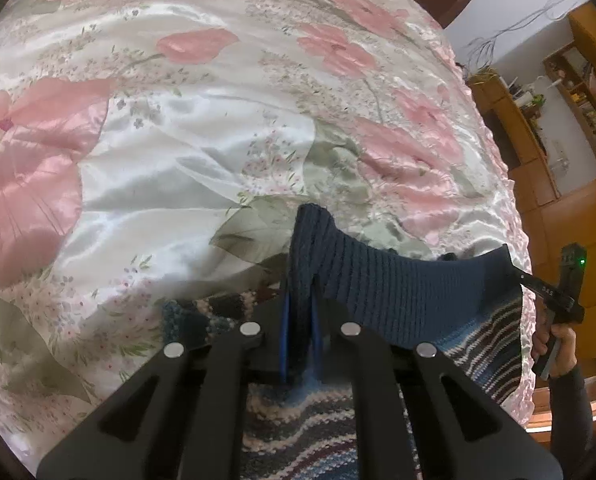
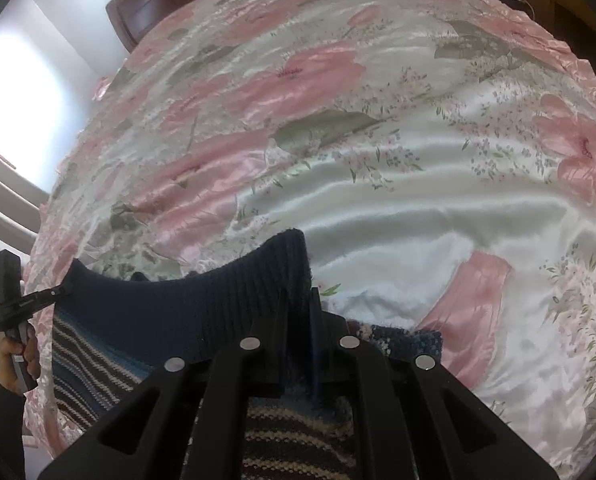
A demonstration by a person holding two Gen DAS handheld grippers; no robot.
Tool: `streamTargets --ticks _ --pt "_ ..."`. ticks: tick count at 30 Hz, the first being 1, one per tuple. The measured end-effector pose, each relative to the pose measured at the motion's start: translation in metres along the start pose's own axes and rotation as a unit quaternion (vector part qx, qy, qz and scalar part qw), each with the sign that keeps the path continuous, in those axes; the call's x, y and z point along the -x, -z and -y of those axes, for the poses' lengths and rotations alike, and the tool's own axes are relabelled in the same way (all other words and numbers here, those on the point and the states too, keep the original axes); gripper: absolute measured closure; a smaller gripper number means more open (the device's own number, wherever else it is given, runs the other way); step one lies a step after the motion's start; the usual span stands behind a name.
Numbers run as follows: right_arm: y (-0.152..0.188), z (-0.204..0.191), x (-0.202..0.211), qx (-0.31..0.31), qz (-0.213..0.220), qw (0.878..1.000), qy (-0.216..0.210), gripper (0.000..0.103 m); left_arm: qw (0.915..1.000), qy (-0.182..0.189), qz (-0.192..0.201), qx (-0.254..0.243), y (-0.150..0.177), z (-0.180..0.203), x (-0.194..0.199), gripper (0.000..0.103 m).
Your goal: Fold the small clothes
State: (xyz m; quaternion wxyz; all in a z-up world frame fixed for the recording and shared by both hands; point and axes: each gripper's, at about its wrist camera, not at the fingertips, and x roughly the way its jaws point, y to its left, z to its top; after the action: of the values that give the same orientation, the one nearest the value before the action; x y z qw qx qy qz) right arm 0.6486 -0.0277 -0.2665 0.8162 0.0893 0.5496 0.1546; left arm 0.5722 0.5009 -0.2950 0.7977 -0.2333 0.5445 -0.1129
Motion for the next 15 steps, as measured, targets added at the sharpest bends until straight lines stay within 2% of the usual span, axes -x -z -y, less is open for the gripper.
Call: streamTargets --ticks 7,15 --pt "0.0 0.006 -0.013 -0.008 -0.013 1.0 0.006 0.095 0.9996 -0.012 -0.02 0.015 0.004 -0.012 -0.022 0.096" --pt "0.001 0.011 -0.025 -0.016 -0.023 1.0 0.013 0.095 0.9993 -0.017 -0.026 0.018 0.004 -0.016 -0.029 0.096"
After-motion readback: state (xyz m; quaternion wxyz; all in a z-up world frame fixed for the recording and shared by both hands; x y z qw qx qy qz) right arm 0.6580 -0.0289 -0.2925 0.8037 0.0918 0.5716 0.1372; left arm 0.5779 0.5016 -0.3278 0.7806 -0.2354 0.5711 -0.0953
